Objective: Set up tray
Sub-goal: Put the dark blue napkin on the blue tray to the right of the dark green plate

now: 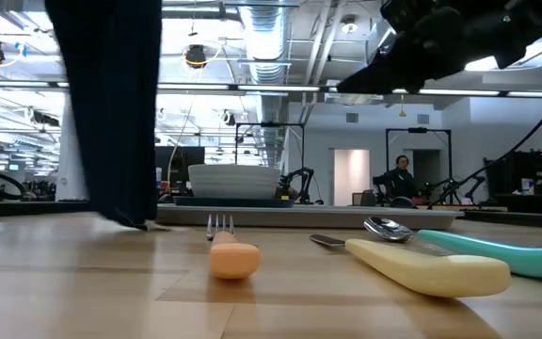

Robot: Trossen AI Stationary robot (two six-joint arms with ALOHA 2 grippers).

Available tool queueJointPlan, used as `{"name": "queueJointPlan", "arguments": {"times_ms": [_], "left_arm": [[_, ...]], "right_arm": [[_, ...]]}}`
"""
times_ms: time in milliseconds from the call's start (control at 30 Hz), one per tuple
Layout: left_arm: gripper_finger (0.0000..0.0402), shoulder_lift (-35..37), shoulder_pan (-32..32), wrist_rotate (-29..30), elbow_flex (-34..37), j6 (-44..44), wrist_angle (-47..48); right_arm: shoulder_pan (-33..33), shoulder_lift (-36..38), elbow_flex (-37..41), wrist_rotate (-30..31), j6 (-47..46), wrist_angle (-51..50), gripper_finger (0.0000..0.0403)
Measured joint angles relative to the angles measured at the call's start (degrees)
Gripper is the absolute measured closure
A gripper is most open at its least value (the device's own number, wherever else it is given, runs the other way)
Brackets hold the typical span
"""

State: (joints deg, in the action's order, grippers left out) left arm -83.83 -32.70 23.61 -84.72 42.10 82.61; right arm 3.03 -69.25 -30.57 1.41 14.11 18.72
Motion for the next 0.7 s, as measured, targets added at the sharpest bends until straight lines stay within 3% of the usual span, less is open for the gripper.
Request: {"name": "queueJointPlan", "arguments": {"times_ms": [367,700], "left_arm": [[0.0401,0.0,3.7,1.9,-5.6,-7.7,-0.4],[0.0401,0.0,11.5,-0.5,-9.5,-11.3,-11.0]], "right_arm": [[0.0,0.0,-0.3,0.1,-1.0,8.0,0.0258],[0.0,-0.5,-3.4,0.1,-2.1,8.1,0.0194]]}}
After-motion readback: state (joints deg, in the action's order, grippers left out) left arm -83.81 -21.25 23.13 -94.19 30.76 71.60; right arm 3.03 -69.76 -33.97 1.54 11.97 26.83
